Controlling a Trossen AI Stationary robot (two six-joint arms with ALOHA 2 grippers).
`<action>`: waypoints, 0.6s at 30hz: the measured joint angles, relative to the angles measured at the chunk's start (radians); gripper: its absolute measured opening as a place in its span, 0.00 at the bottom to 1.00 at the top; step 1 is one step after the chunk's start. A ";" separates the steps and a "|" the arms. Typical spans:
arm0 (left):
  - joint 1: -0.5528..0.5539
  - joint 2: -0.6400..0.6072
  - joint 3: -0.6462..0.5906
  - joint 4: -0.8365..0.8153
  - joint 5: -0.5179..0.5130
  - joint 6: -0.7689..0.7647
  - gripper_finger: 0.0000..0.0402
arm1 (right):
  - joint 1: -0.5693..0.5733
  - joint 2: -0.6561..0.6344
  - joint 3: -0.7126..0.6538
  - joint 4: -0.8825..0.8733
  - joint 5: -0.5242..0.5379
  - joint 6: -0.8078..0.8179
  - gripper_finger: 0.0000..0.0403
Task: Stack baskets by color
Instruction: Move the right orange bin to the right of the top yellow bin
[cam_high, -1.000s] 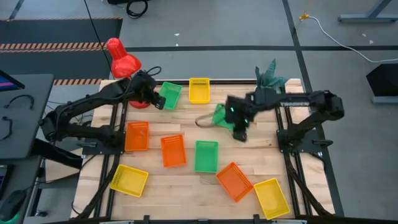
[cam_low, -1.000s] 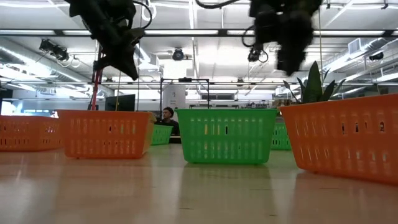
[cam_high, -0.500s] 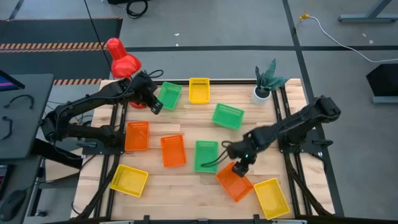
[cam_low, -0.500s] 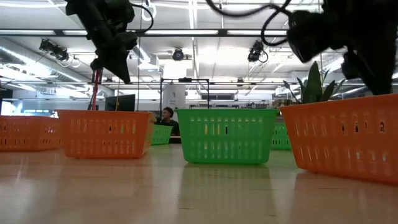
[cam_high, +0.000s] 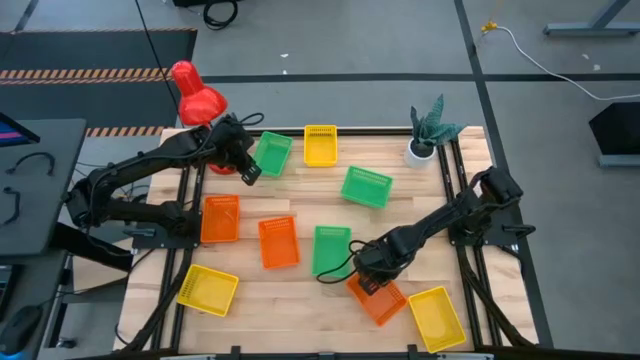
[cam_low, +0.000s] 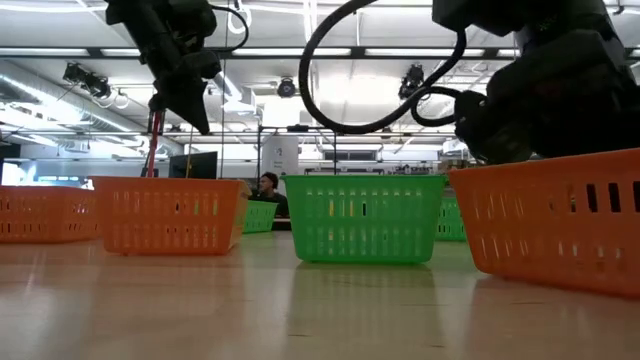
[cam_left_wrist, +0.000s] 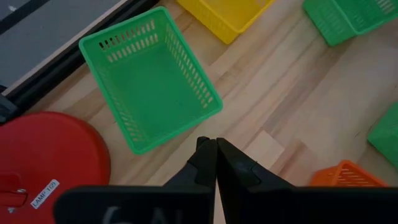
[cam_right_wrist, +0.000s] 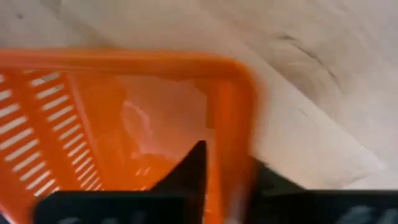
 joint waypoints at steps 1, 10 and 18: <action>0.000 0.000 0.000 0.000 0.000 0.000 0.02 | 0.000 -0.009 0.000 -0.006 -0.002 0.012 0.06; 0.000 0.000 -0.001 -0.028 0.000 0.002 0.05 | -0.071 -0.287 0.016 -0.166 -0.092 0.093 0.01; 0.000 0.000 -0.001 -0.028 0.000 0.002 0.02 | -0.480 -0.504 0.103 -0.229 -0.003 -0.016 0.01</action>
